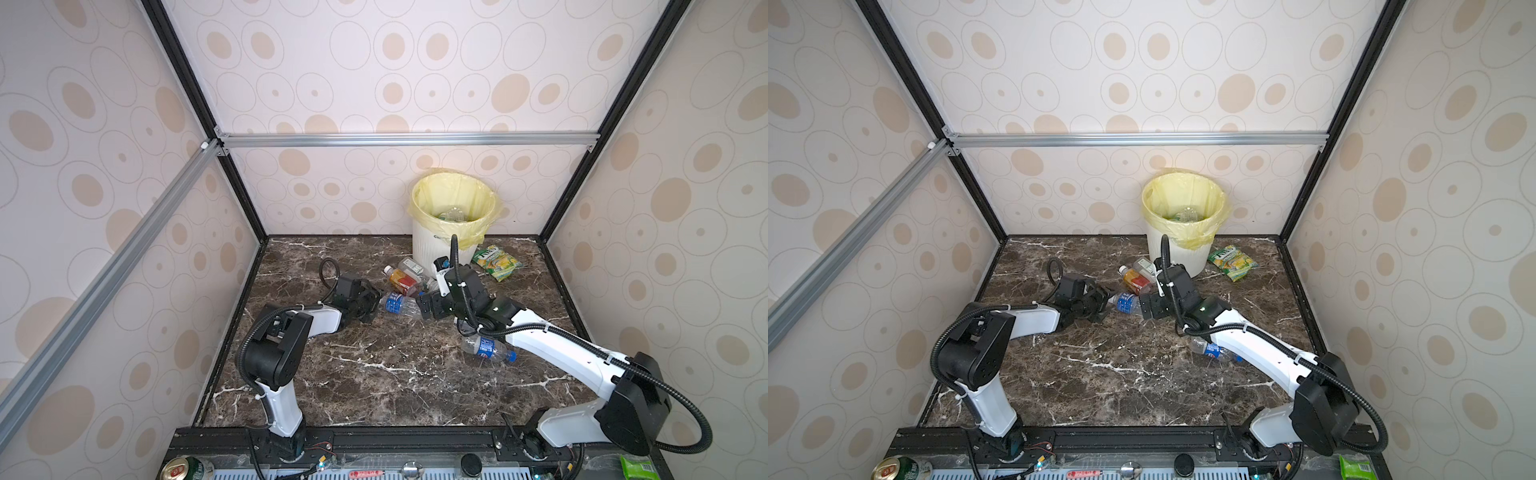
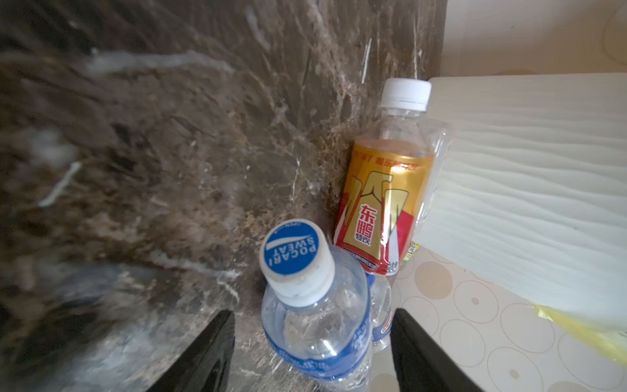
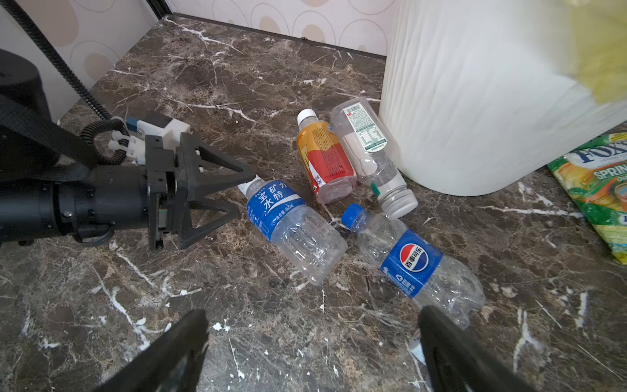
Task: Throw the plastic bottles in the bin
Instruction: 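Grasp the second blue-label Pocari bottle by its bottom with the left gripper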
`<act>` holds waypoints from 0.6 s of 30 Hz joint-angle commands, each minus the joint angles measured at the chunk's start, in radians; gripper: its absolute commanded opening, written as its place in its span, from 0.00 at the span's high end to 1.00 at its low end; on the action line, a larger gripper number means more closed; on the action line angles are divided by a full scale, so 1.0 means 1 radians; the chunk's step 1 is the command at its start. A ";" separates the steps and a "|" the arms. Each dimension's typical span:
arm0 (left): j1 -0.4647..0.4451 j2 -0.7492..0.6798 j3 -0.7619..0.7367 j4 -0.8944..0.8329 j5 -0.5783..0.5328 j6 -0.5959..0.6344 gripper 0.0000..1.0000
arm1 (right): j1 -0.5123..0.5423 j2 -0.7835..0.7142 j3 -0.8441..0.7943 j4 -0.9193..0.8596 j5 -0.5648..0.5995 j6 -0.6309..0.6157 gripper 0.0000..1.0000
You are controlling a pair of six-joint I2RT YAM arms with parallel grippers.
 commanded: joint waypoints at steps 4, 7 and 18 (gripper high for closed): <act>0.009 0.041 0.048 0.048 -0.020 -0.050 0.32 | 0.013 -0.012 -0.006 0.026 -0.007 0.016 0.00; 0.009 0.064 0.058 0.058 -0.017 -0.055 0.35 | 0.016 -0.008 -0.009 0.034 -0.019 0.013 0.00; 0.012 0.115 0.087 0.038 -0.042 -0.038 0.43 | 0.034 0.009 -0.025 0.070 -0.049 0.004 0.00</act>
